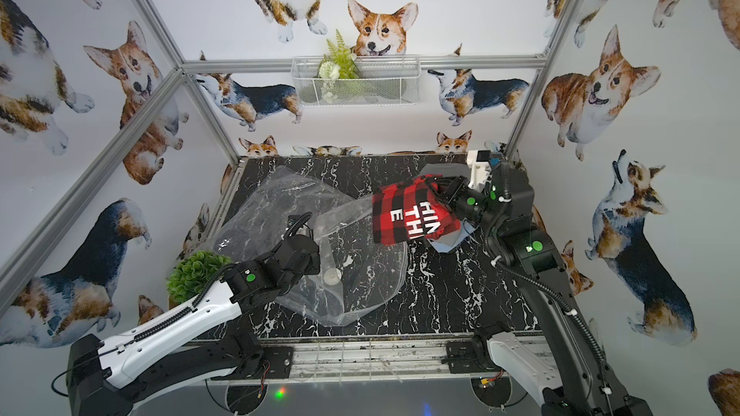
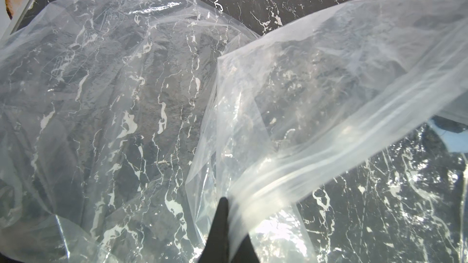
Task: Take the shirt out of the vacuum bag
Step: Place the shirt at the center of the board.
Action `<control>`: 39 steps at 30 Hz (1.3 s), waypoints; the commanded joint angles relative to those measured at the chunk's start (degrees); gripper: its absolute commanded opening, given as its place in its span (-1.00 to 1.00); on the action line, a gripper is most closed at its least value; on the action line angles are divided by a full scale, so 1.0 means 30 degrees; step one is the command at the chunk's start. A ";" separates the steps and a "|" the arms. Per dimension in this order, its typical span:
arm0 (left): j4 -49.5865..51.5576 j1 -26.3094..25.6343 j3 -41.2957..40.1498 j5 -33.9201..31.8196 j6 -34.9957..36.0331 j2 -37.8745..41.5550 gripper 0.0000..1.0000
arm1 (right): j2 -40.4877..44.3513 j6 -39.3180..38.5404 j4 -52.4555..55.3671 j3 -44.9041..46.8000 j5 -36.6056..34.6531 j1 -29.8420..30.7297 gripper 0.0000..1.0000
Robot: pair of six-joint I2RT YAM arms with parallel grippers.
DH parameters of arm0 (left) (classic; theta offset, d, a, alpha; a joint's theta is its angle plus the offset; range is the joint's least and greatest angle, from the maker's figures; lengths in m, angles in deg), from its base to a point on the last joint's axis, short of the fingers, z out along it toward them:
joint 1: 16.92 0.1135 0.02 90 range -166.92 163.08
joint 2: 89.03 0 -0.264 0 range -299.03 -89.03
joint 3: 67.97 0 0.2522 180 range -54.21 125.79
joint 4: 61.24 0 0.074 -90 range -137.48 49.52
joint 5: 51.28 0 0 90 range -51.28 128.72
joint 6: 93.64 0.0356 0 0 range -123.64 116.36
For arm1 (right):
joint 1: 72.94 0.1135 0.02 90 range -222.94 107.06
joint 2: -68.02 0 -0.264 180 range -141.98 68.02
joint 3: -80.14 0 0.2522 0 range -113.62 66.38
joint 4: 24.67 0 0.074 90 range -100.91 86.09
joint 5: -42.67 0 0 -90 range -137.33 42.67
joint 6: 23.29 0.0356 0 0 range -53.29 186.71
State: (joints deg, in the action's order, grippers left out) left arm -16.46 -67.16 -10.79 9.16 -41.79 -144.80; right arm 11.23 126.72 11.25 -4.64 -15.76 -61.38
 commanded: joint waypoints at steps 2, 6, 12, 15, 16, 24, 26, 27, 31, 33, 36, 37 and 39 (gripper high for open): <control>0.0306 0.0052 0.0009 -0.0136 -0.0151 0.0219 -1.00 | -0.2586 0.0897 -0.1257 -0.2323 0.4304 -0.2749 -1.00; 0.0437 0.0068 0.0065 -0.0134 -0.0116 0.0279 -1.00 | -0.6260 0.1997 -0.2624 -0.4750 0.5652 -0.4316 -1.00; 0.0498 0.0076 0.0009 -0.0180 0.0002 0.0425 -1.00 | -0.9544 0.1699 -0.2448 -0.8398 0.4949 -0.4524 -1.00; 0.0425 0.0076 -0.0064 -0.0173 -0.0027 0.0424 -1.00 | -1.0222 0.1445 -0.4329 -0.7630 0.4908 -0.4661 -1.00; 0.0411 0.0076 -0.0167 -0.0144 -0.0025 0.0444 -1.00 | -1.0450 0.2112 -0.6518 -0.6746 0.5177 -0.4725 -1.00; 0.0643 0.0105 -0.0296 -0.0239 0.0209 0.0747 -1.00 | -1.2486 0.2801 -1.0491 -0.4825 0.5401 -0.5257 -1.00; 0.0730 0.0135 -0.0201 -0.0283 0.0316 0.0747 -1.00 | -1.2870 0.2413 -0.9570 -0.6072 0.5315 -0.5286 -1.00; 0.0732 0.0113 -0.0152 -0.0283 0.0352 0.0733 -1.00 | -1.3058 0.2095 -0.8786 -0.7009 0.5243 -0.5324 -1.00; 0.0762 0.0164 -0.0088 -0.0283 0.0332 0.0715 -1.00 | -1.3673 0.1947 -0.7244 -1.0257 0.5212 -0.5597 -1.00; 0.0707 0.0163 -0.0139 -0.0250 0.0295 0.0735 -1.00 | -1.3666 0.1205 -0.5962 -1.1417 0.4950 -0.5774 -1.00; 0.0678 0.0164 -0.0281 -0.0224 0.0188 0.0799 -1.00 | -1.3290 -0.0042 -0.4940 -1.1432 0.4707 -0.5930 -1.00; 0.0654 0.0164 -0.0370 -0.0224 0.0135 0.0834 -1.00 | -1.3069 -0.0278 -0.4970 -1.0675 0.4793 -0.5931 -1.00; 0.0517 0.0164 -0.0587 -0.0144 0.0066 0.0922 -1.00 | -1.2314 -0.0013 -0.6586 -0.7823 0.4802 -0.5902 -1.00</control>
State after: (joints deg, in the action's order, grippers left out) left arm -14.75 -66.76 -11.99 9.27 -40.94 -142.31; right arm -27.02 128.05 -7.92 -33.56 -1.16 -79.31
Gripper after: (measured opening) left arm 0.055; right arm 0.087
